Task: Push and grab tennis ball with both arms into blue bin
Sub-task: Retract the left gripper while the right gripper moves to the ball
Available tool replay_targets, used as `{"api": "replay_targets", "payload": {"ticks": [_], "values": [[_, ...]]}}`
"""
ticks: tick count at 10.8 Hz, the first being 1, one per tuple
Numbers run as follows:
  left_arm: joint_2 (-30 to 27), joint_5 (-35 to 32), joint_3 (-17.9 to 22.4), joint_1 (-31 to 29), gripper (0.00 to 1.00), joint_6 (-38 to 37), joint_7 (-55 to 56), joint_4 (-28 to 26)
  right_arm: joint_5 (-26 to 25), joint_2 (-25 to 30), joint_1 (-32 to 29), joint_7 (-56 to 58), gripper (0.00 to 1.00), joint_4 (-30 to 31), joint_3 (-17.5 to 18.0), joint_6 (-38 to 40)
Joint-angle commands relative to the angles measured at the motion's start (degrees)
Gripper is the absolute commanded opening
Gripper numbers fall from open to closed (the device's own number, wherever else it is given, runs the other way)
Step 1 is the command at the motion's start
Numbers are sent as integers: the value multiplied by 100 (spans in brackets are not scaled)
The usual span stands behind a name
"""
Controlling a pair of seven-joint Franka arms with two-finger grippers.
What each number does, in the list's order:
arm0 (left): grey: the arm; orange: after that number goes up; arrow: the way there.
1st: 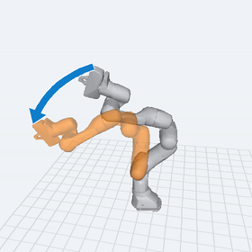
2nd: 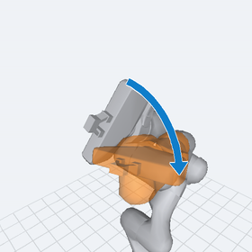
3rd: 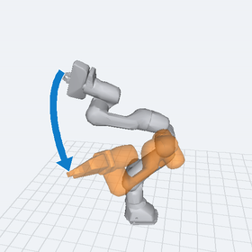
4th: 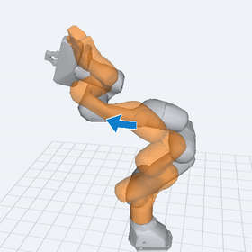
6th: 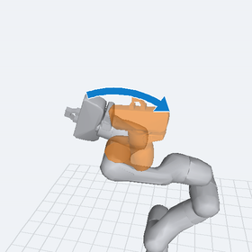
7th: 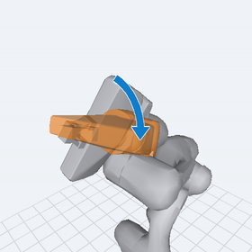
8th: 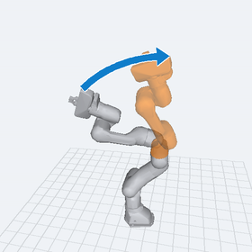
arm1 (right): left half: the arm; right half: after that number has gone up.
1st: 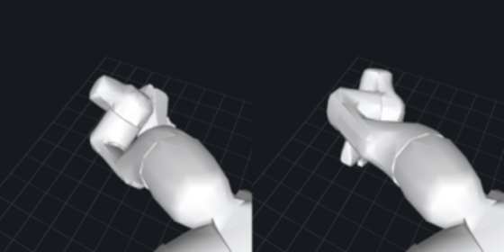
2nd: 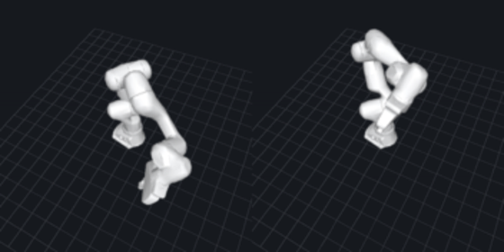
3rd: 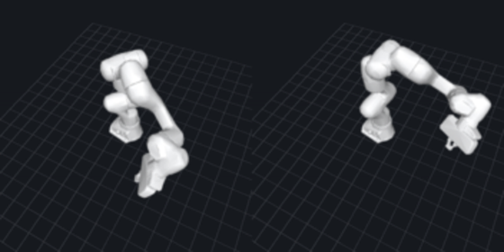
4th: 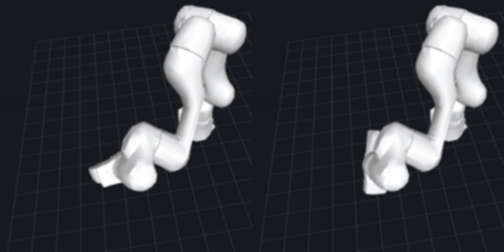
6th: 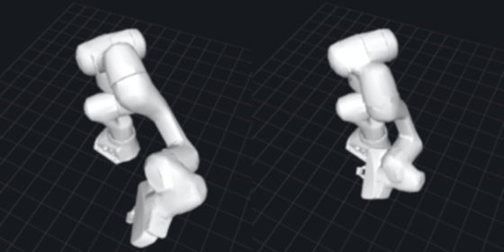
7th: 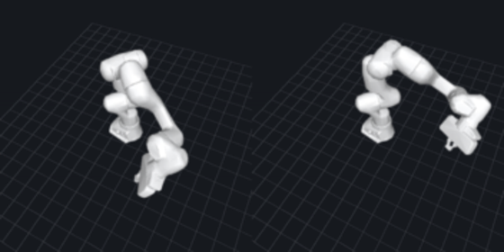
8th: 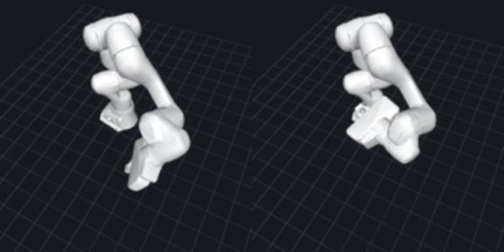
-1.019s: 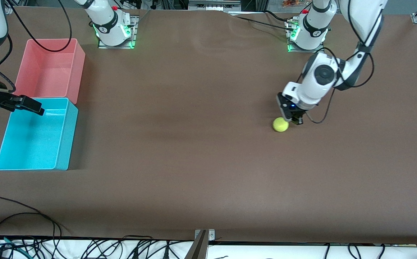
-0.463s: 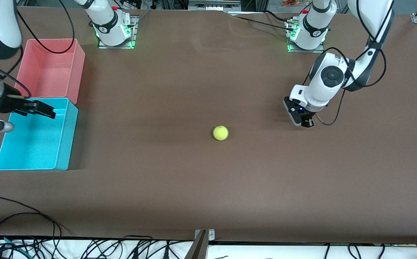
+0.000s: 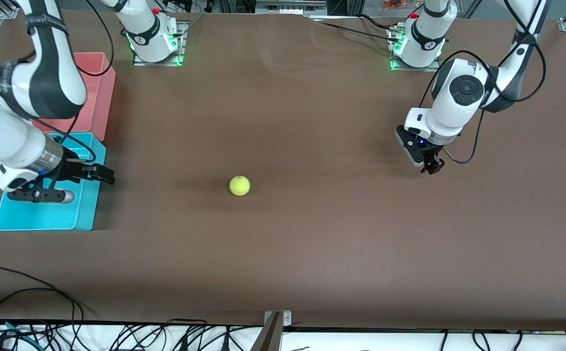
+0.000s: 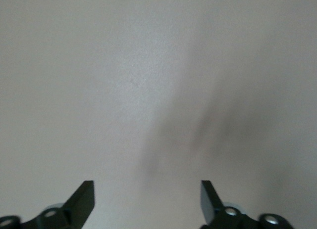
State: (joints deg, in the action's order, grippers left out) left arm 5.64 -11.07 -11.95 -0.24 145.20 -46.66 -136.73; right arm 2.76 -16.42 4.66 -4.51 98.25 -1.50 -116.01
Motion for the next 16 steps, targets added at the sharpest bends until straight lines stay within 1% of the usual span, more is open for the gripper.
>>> {"api": "replay_targets", "payload": {"ticks": [1,2,4,5,6,7,8,10,12,13,15,16], "values": [[-922,-141,-18,-47,100,-465,79,-170,119,-693,-35,30,100,-51,36,-1357],[-1099,-141,-18,-38,100,-510,79,-152,119,-975,-52,38,100,-51,36,-1928],[-1398,-141,-18,-55,100,-632,61,-135,119,-1450,-18,73,100,-42,36,-2415],[-1591,-141,-26,-55,100,-755,70,-100,119,-1565,9,91,100,-42,36,-2452],[-1662,-141,-26,-47,100,-782,52,-12,111,-1593,9,100,100,-42,44,-2453],[-1750,-106,-35,-21,100,-1052,17,128,111,-1593,18,126,100,-51,45,-2392],[-1768,-62,-53,-3,100,-1594,26,442,111,-1532,26,274,100,-51,114,-2113],[-1786,-44,-123,-3,100,-2527,87,1093,119,-1330,18,503,100,19,115,-1751],[-1874,17,-114,-29,100,-3284,174,1516,111,-1460,9,565,100,133,115,-1880],[-1900,113,-79,-55,100,-3670,201,1814,58,-1557,-26,896,100,116,115,-1942],[-1971,175,-9,-55,100,-4286,228,2306,58,-1584,-114,2028,100,89,106,-1882],[-1988,175,-9,-90,100,-4576,350,2500,40,-1575,-114,2903,100,81,106,-1820]]}}
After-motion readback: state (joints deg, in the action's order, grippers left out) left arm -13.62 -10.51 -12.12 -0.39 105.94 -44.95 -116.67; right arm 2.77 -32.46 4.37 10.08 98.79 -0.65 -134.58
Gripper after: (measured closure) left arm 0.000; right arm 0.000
